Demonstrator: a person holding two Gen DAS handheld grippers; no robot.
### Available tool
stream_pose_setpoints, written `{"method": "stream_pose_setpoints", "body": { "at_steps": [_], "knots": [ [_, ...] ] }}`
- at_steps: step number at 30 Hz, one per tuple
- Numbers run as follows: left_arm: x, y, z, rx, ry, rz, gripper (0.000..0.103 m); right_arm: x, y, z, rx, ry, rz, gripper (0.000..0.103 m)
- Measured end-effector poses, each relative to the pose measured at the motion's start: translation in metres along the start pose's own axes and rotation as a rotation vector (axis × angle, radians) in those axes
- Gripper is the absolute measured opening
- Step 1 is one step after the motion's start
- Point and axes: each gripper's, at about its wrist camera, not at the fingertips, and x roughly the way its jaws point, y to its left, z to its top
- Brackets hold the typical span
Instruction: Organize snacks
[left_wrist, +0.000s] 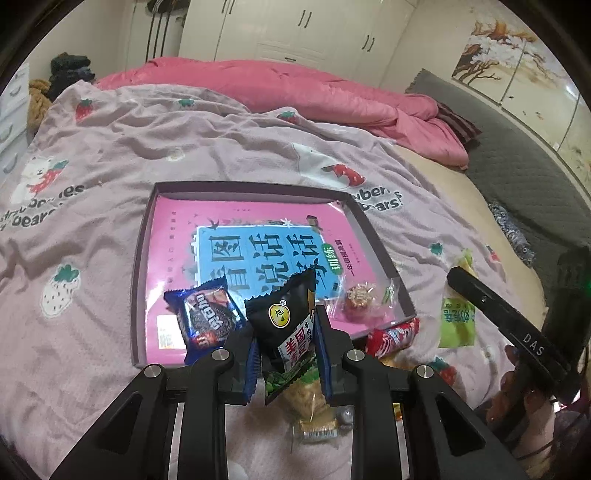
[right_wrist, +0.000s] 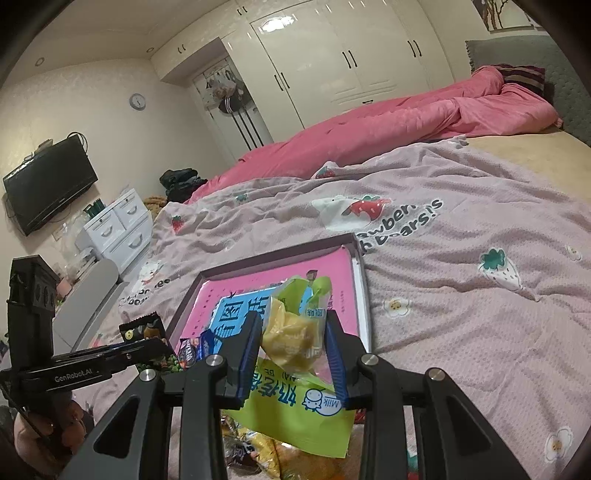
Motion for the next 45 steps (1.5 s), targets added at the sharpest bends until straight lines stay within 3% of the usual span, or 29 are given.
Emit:
{"method": "stream_pose_setpoints", "body": {
  "at_steps": [12,21,45],
  "knots": [
    [0.023,-0.004,0.011,0.027,-0.015,0.000,0.026,0.018,-0.014,0.014,-0.023,-0.021,-0.102,0.034],
    [0.045,-0.005,0.013,0.037,0.022,-0.001,0.026,0.037,-0.018,0.017,-0.069,0.004,-0.151,0.034],
    [0.078,0.002,0.005,0.040,0.088,-0.015,0.026,0.088,-0.020,-0.004,-0.014,0.163,-0.059,0.035]
  ]
}}
